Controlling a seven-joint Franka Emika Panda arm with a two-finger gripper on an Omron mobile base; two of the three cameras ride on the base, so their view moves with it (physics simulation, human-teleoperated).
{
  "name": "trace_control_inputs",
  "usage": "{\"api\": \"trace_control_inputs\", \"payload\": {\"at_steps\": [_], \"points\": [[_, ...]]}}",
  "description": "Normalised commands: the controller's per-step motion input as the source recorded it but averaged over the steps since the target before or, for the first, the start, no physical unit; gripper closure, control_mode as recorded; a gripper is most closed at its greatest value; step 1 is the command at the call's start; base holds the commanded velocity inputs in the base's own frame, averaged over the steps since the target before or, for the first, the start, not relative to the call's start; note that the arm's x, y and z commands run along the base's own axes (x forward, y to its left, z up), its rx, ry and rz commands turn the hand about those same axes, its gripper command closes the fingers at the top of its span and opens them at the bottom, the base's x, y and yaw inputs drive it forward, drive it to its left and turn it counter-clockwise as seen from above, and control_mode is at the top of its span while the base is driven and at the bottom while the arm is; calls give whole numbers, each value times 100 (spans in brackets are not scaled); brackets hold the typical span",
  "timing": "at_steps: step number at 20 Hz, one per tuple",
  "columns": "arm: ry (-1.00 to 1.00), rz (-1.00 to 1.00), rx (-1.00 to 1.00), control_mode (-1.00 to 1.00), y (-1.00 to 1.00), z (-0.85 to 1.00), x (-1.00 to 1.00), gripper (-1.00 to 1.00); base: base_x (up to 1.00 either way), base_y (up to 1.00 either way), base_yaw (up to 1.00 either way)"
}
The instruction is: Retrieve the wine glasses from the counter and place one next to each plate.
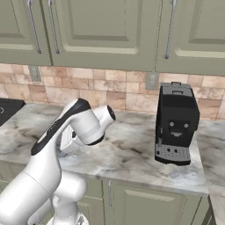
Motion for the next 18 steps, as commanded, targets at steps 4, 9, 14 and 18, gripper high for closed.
{"api": "trace_control_inputs", "payload": {"at_steps": [4,9,14,18], "points": [[1,-1,1,-100,0,-22,14,-100,0,0,0],[0,0,6,-100,-3,-24,7,-100,0,0,0],[0,0,6,-100,-5,-22,15,-100,0,0,0],[0,0,0,-100,-1,-28,19,-100,0,0,0]]}}
